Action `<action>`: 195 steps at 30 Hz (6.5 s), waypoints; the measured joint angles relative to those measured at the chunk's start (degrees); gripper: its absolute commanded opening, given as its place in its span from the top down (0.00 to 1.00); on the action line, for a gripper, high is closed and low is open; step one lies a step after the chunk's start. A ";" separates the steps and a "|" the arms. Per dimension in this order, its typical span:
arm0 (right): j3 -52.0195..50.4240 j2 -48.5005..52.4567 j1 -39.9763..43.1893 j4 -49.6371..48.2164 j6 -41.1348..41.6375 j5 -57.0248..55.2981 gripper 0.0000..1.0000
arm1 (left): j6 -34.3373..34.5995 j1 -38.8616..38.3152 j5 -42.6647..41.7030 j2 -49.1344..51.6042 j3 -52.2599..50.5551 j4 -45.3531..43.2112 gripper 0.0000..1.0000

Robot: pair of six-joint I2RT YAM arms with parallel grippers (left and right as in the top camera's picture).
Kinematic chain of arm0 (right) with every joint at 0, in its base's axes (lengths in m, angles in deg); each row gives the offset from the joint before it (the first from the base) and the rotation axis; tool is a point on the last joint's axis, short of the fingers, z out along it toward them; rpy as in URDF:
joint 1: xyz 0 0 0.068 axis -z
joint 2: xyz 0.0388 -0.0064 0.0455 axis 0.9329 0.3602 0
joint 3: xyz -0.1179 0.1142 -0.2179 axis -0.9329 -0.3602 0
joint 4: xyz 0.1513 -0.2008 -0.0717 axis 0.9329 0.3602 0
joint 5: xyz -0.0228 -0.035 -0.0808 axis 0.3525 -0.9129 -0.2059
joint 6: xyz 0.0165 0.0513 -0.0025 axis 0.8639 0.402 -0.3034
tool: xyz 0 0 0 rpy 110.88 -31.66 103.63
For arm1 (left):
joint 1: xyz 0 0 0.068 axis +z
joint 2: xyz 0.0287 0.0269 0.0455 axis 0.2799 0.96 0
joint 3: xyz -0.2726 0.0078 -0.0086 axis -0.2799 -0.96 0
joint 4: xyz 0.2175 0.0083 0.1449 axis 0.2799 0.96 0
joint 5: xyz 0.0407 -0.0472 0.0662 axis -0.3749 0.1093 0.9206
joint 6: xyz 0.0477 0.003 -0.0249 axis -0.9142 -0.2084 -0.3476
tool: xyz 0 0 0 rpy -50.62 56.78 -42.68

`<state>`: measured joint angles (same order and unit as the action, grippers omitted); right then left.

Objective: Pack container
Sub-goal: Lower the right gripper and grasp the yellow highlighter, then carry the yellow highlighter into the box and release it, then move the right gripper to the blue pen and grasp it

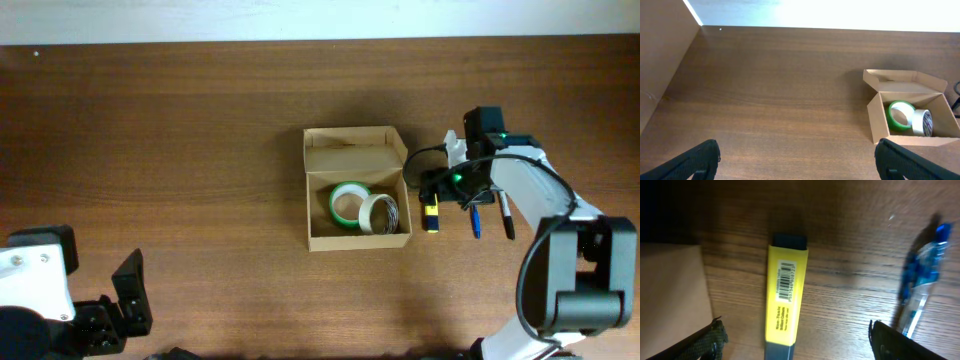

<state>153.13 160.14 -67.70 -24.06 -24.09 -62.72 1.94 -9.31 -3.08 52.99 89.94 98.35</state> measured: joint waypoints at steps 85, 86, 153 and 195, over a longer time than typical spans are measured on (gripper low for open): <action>15.69 -3.30 -3.34 14.88 0.11 -1.66 0.96 | 0.00 0.00 0.68 0.00 0.00 0.00 0.01; 17.70 -4.79 -3.34 16.24 0.11 -1.68 0.96 | 0.00 0.00 0.83 0.00 0.00 0.00 0.01; 27.61 -8.98 -31.17 29.57 -17.53 6.36 0.33 | 0.00 0.04 3.26 -0.04 0.00 0.00 0.01; 7.41 -1.60 5.97 19.28 1.88 -9.16 0.21 | 0.00 0.04 3.89 -0.04 0.00 -0.02 0.00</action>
<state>160.54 158.55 -61.73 -4.78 -22.21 -71.88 1.94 -9.26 0.81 52.95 89.94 98.32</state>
